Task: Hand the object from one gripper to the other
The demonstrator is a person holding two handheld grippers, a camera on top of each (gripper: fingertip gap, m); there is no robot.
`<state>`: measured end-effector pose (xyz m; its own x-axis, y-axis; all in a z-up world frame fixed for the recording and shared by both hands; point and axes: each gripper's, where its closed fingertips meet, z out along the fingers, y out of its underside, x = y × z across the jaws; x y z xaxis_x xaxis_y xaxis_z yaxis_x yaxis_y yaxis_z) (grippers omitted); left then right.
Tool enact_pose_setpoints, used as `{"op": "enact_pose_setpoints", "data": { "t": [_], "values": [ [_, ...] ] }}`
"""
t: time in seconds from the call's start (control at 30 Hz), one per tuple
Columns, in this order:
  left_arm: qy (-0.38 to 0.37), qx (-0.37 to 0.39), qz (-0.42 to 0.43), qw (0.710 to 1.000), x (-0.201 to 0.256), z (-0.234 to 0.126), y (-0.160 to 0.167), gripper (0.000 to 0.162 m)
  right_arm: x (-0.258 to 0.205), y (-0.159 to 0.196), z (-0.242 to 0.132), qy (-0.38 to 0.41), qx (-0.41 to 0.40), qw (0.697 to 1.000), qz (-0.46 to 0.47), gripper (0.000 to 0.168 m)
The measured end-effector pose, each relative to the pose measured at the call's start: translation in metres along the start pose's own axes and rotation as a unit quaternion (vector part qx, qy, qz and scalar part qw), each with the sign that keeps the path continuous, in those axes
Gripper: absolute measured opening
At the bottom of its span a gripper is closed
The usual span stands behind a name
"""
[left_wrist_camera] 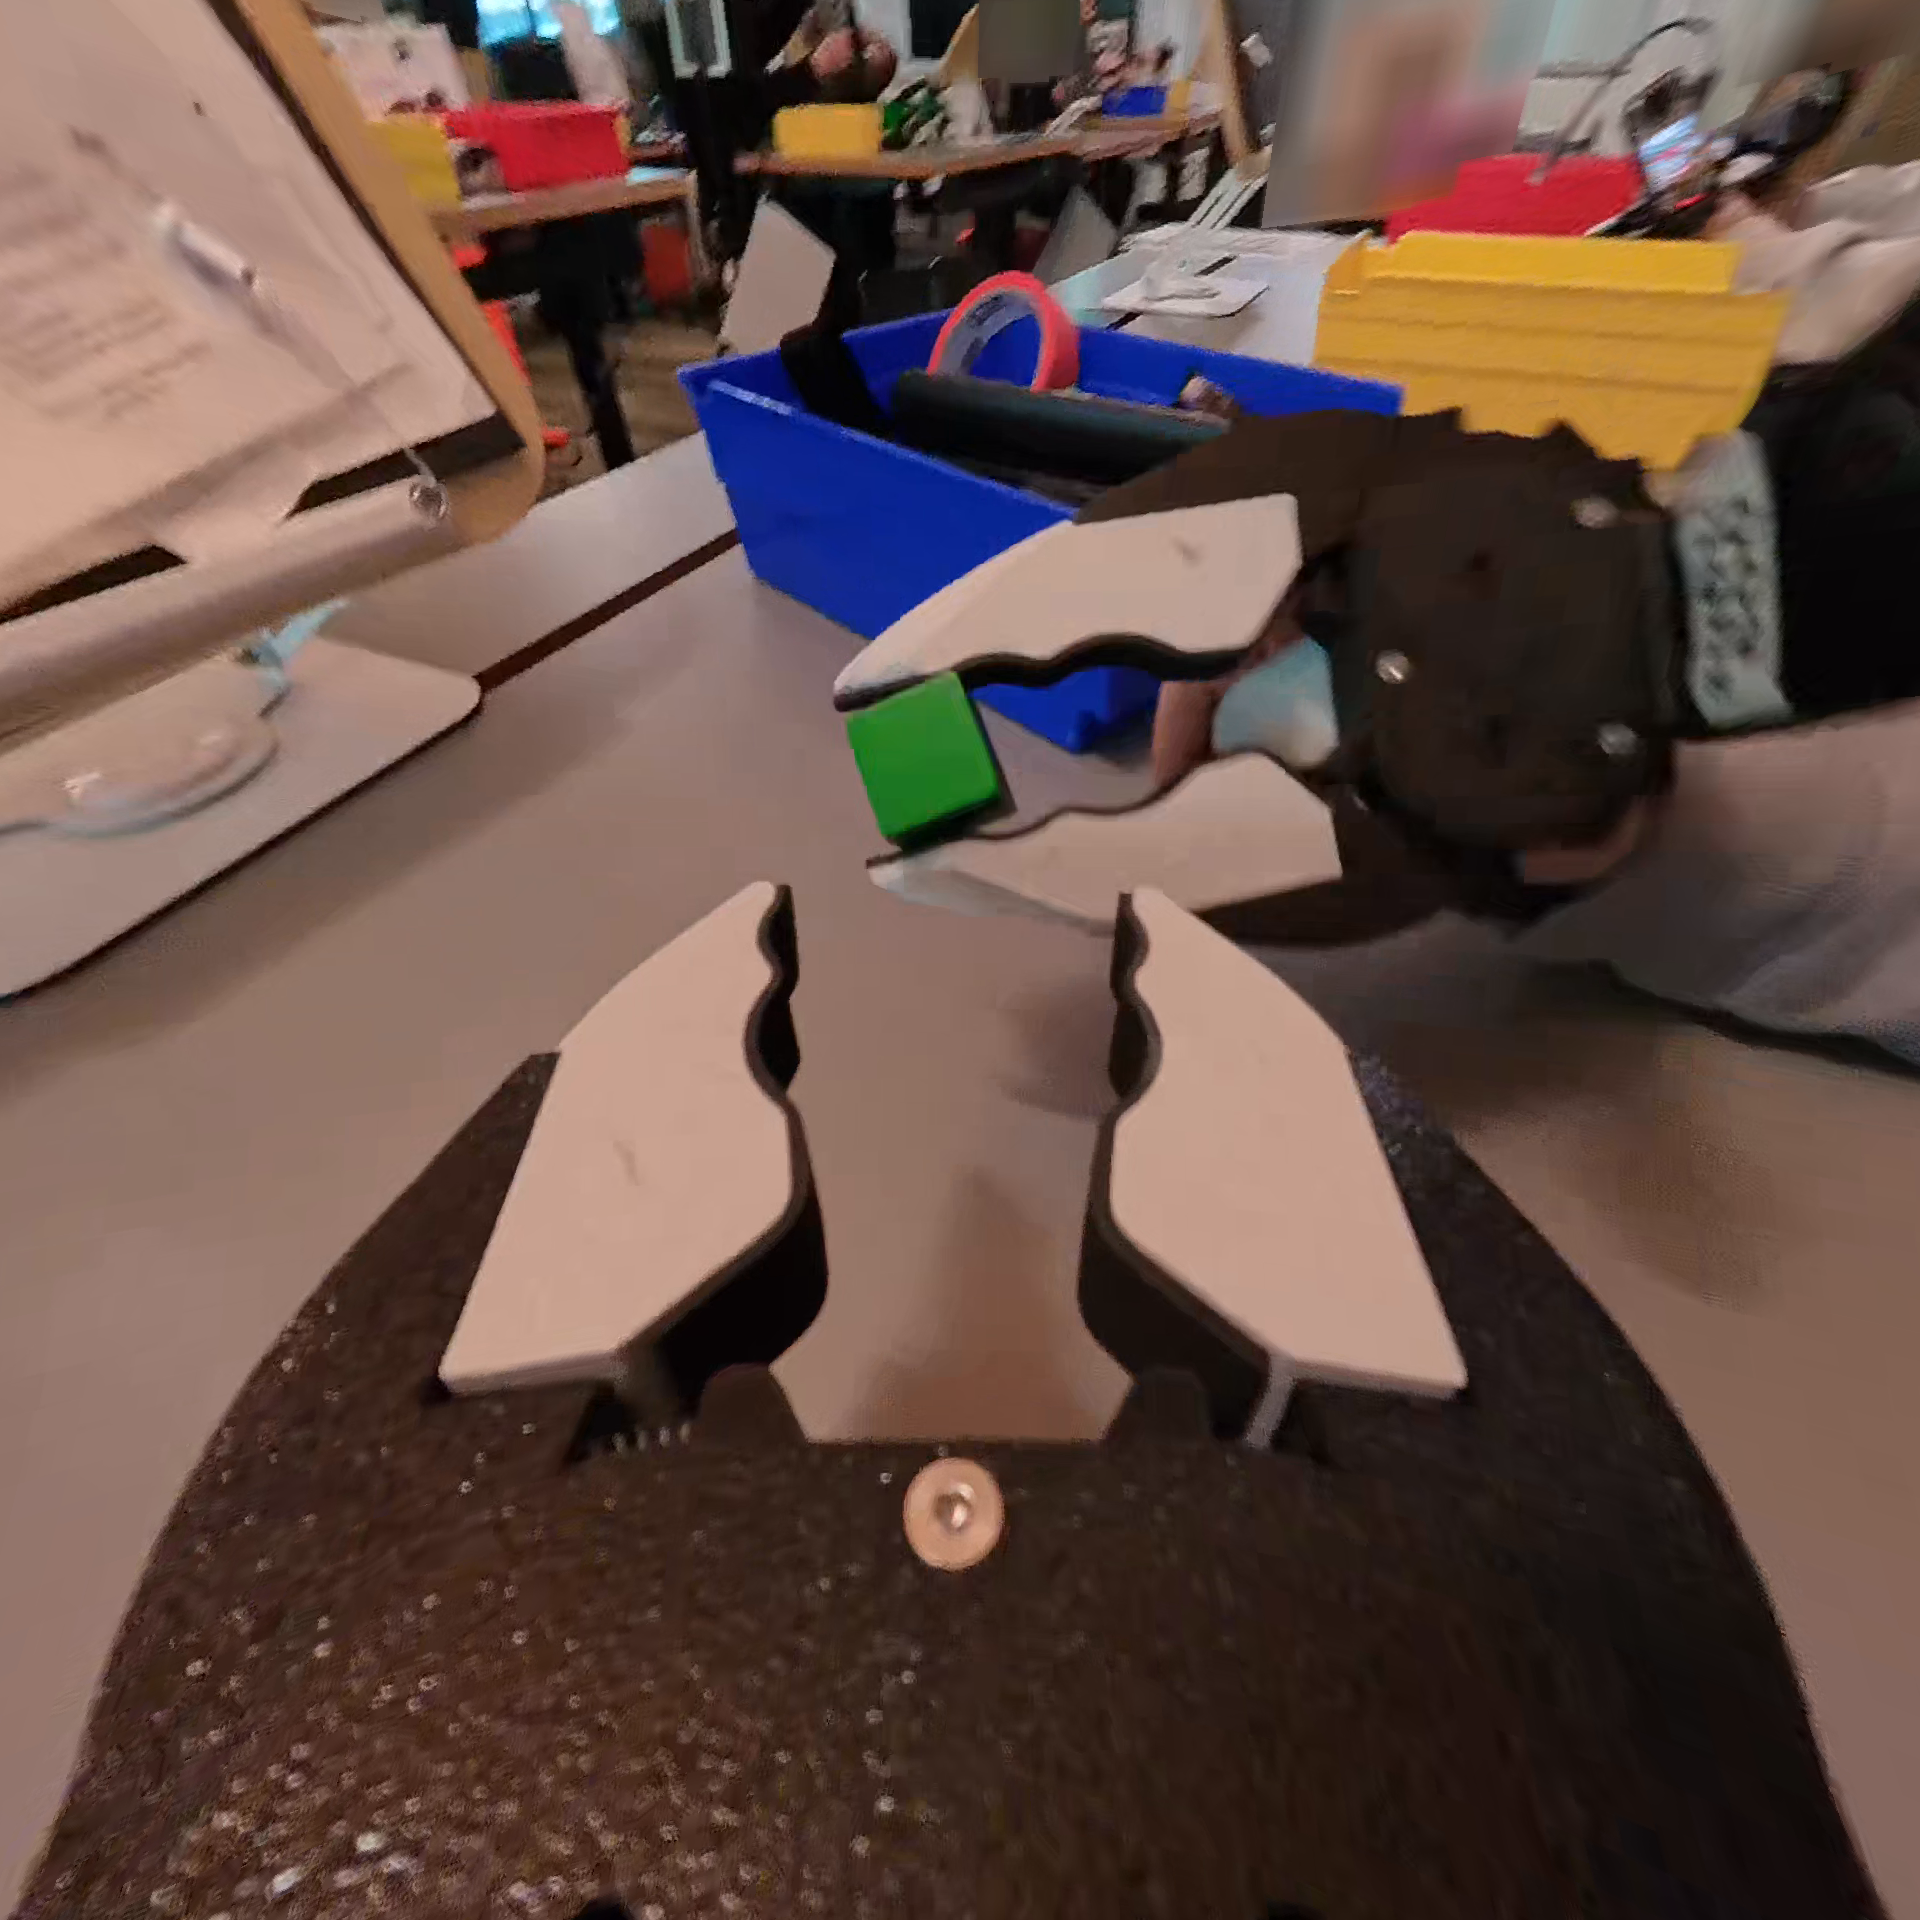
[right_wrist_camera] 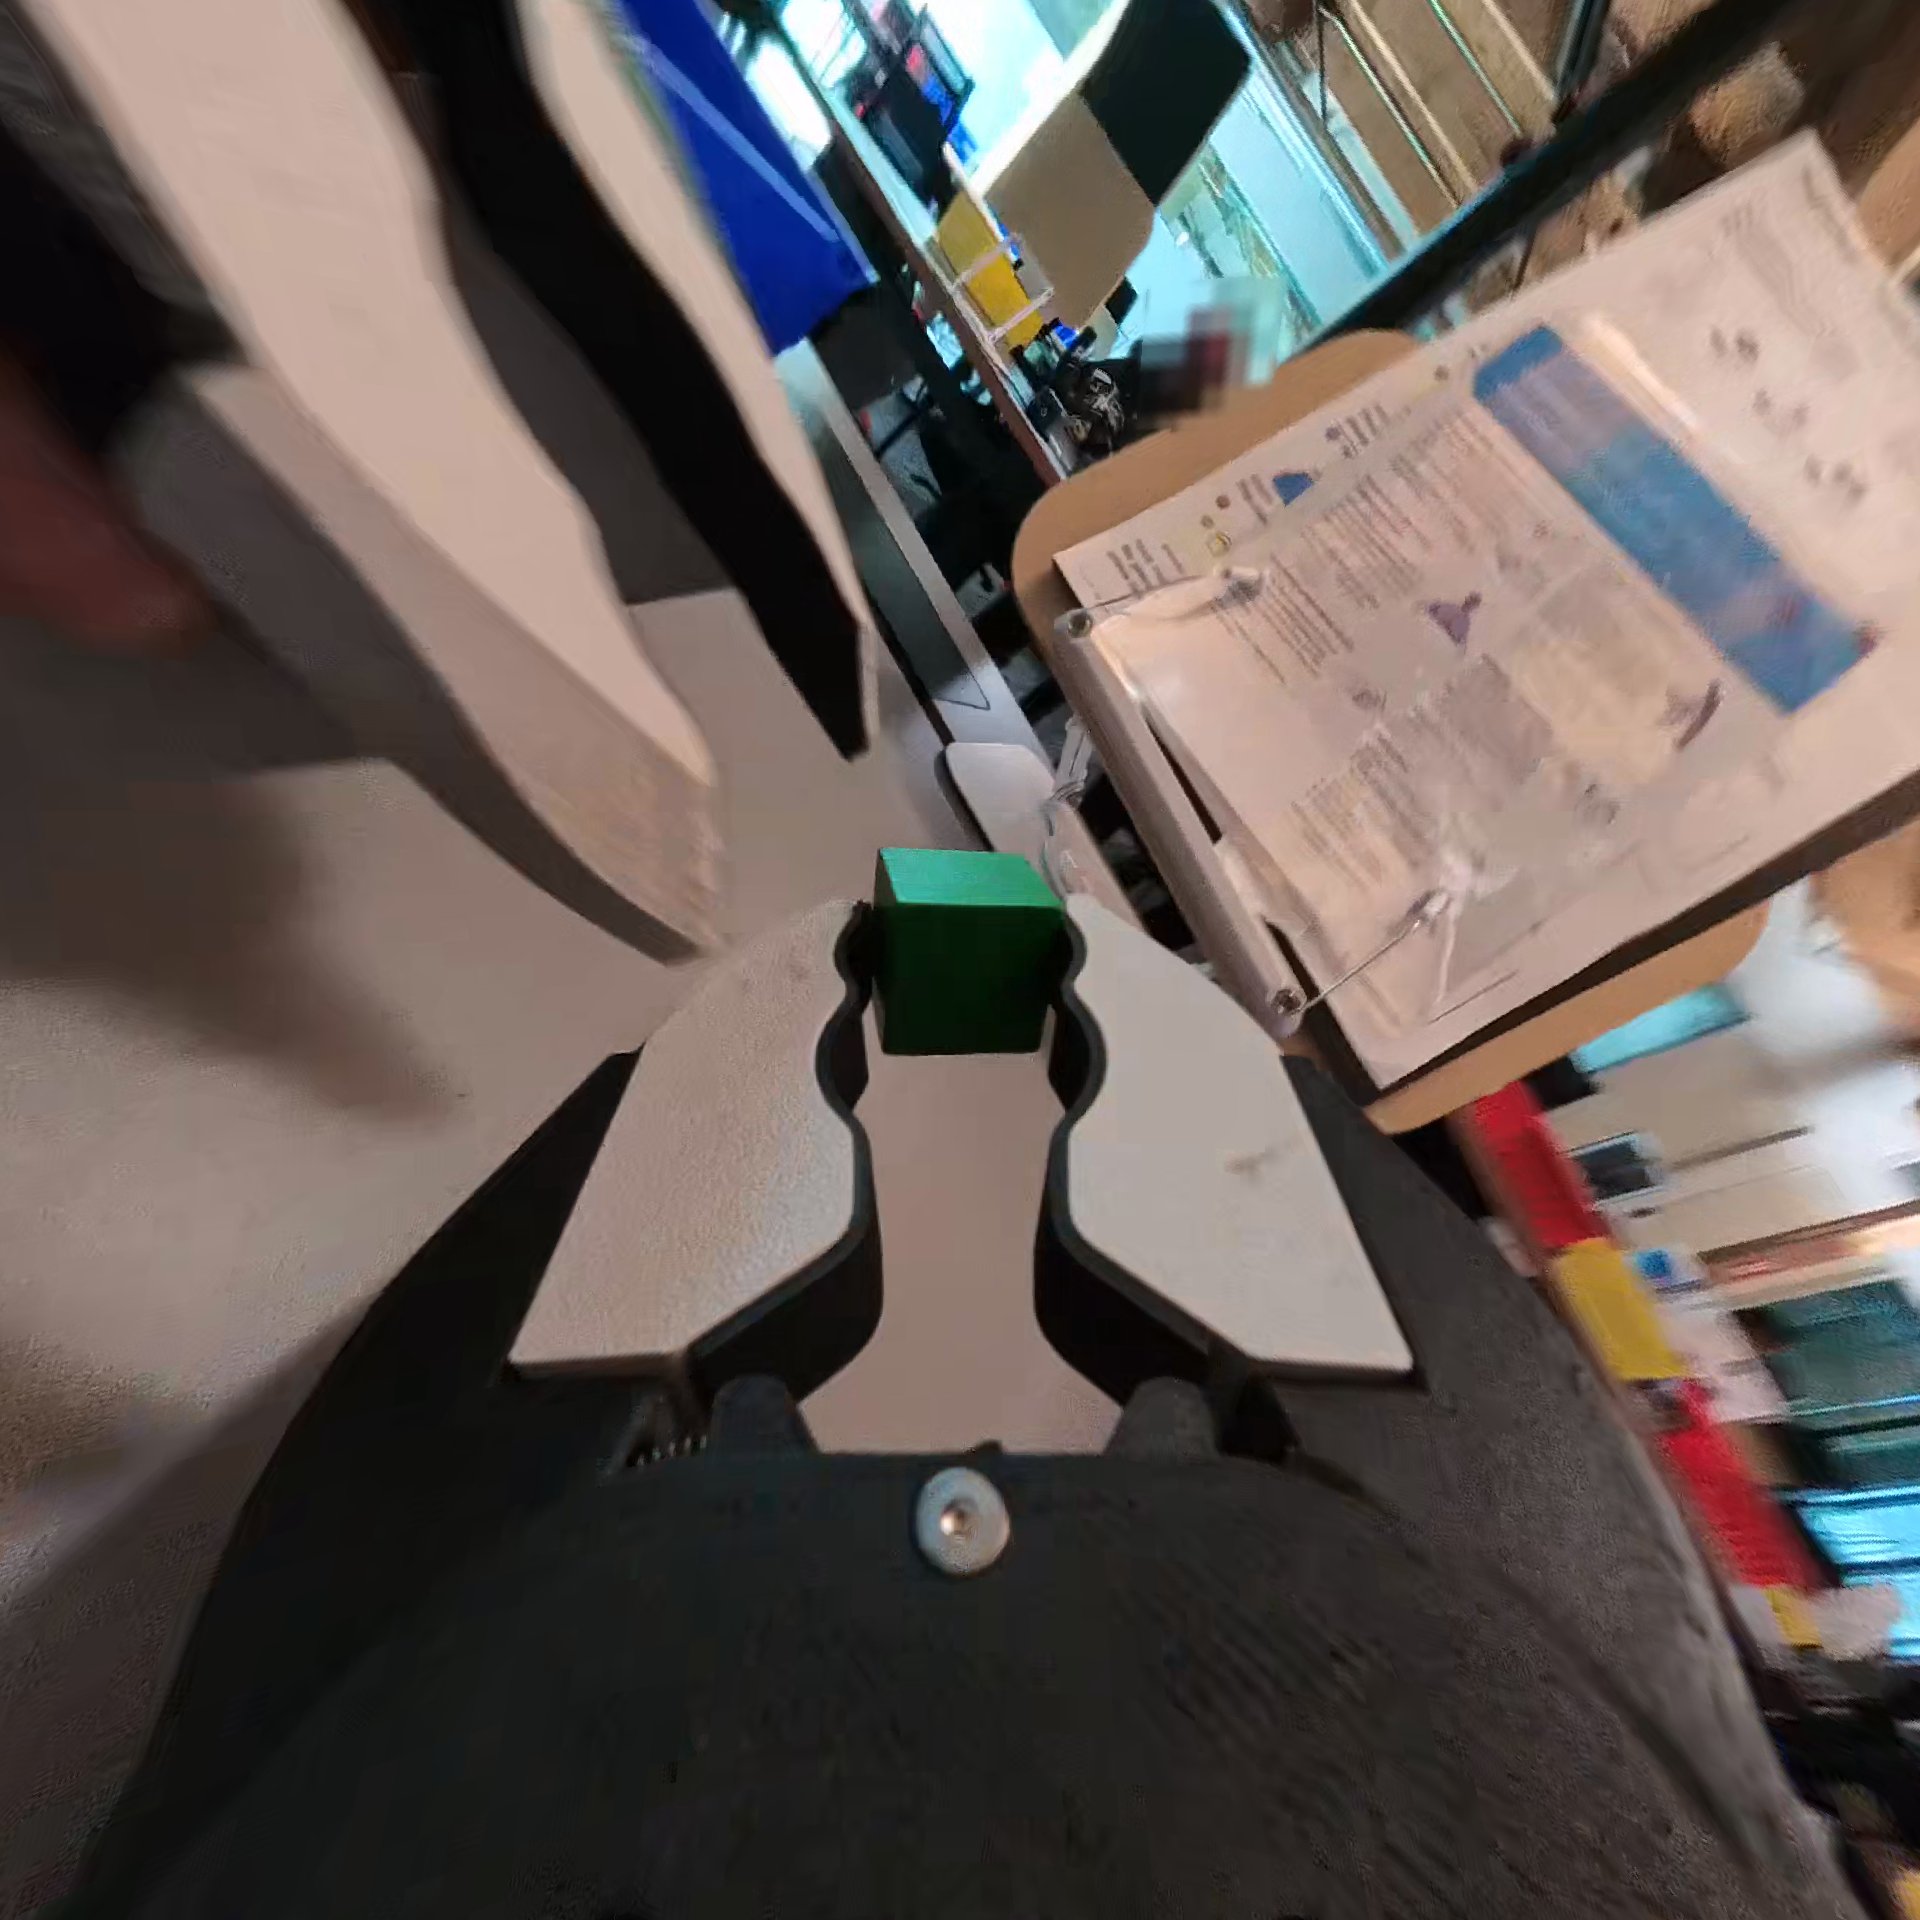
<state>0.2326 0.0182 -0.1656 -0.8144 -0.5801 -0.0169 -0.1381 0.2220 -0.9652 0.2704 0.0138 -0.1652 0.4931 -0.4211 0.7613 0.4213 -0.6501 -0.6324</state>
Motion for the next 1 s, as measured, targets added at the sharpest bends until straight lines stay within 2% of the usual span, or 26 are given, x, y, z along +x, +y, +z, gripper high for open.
{"op": "enact_pose_setpoints", "data": {
  "t": [0.13, 0.23, 0.33, 0.4, 0.57, 0.87, 1.0],
  "values": [
    [-0.012, -0.005, -0.038, 0.999, -0.002, 0.006, 0.009, 0.055, -0.015, -0.003, 0.004, 0.021, -0.021, 0.989, -0.143, 0.032],
    [0.002, -0.017, -0.057, 0.998, -0.001, 0.007, 0.015, 0.052, -0.022, -0.008, 0.004, 0.018, -0.013, 0.985, -0.170, 0.031],
    [0.017, -0.014, -0.075, 0.997, 0.000, 0.009, 0.019, 0.038, -0.026, -0.010, 0.004, 0.013, -0.011, 0.983, -0.183, 0.030],
    [0.022, -0.007, -0.082, 0.996, -0.003, 0.009, 0.021, 0.028, -0.028, -0.009, 0.005, 0.008, -0.017, 0.984, -0.175, 0.030],
    [0.062, -0.015, -0.138, 0.988, -0.002, 0.013, 0.032, 0.027, -0.037, 0.002, 0.007, -0.023, -0.040, 0.988, -0.148, 0.030],
    [0.098, 0.013, -0.167, 0.981, 0.000, 0.009, 0.024, 0.027, -0.035, -0.003, 0.004, -0.053, -0.026, 0.997, -0.059, 0.029],
    [0.104, 0.018, -0.169, 0.980, 0.001, 0.008, 0.022, 0.027, -0.034, -0.004, 0.003, -0.054, -0.015, 0.997, -0.053, 0.029]
  ]
}}
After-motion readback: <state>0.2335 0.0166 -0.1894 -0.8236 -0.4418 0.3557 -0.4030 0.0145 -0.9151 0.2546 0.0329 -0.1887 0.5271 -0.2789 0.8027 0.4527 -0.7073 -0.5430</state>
